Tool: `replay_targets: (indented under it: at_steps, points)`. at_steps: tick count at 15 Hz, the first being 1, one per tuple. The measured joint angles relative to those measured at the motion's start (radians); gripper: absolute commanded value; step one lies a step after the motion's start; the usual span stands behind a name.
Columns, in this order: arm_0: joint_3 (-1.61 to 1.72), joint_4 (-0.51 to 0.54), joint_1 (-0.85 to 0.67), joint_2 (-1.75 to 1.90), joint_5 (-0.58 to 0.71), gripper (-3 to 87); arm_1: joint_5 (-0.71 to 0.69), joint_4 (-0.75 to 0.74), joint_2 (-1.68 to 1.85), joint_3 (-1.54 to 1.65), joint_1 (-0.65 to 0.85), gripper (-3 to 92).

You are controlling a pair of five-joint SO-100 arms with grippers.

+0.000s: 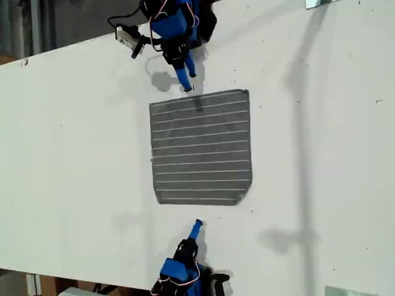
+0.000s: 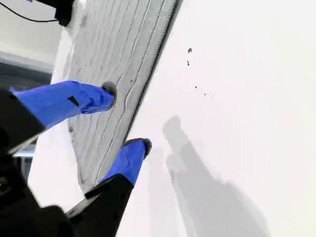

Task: Grasp corners of a square towel and fold twice.

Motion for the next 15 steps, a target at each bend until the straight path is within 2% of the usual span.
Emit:
replay_targets:
  at_steps: [1,2,3,4,5,6,7,8,9,11,12,15]
  points:
    - [0.000,0.000,0.003,0.000,-0.008,18.4,0.002,0.000,0.000,0.000,-0.005,25.5]
    - [0.000,0.000,0.023,0.000,-0.123,16.6,0.000,0.000,0.002,0.000,-0.092,14.4]
    - [0.000,0.006,0.025,0.000,-0.308,14.4,0.005,0.002,0.000,0.000,-0.083,12.0]
    - [0.000,0.009,0.018,0.000,-0.430,10.4,0.000,0.002,0.002,0.000,-0.104,12.4]
    - [0.000,0.009,0.020,0.000,-0.474,14.6,0.003,0.002,0.002,0.000,-0.100,14.2]
    - [0.000,0.009,0.020,0.000,-0.509,11.9,0.003,0.002,0.002,0.000,-0.092,14.3]
    - [0.000,0.008,0.020,0.000,-0.534,13.0,0.003,0.002,0.002,0.000,-0.092,19.4]
    - [0.000,0.006,0.017,0.000,-0.560,14.4,0.005,0.002,0.002,0.000,-0.081,29.4]
    - [0.000,0.002,0.017,0.000,-0.600,14.2,-0.008,-0.011,0.002,0.011,-0.104,31.6]
    - [0.000,-0.028,-0.011,0.000,-0.594,13.6,-0.115,-0.198,-0.054,0.054,-0.112,33.6]
    - [0.000,-0.032,-0.048,0.000,-0.554,13.4,-0.147,-0.216,-0.158,0.005,-0.092,34.9]
    - [-0.051,-0.020,-0.195,-0.114,-0.431,14.0,-0.238,-0.175,-0.828,-0.423,-0.106,36.4]
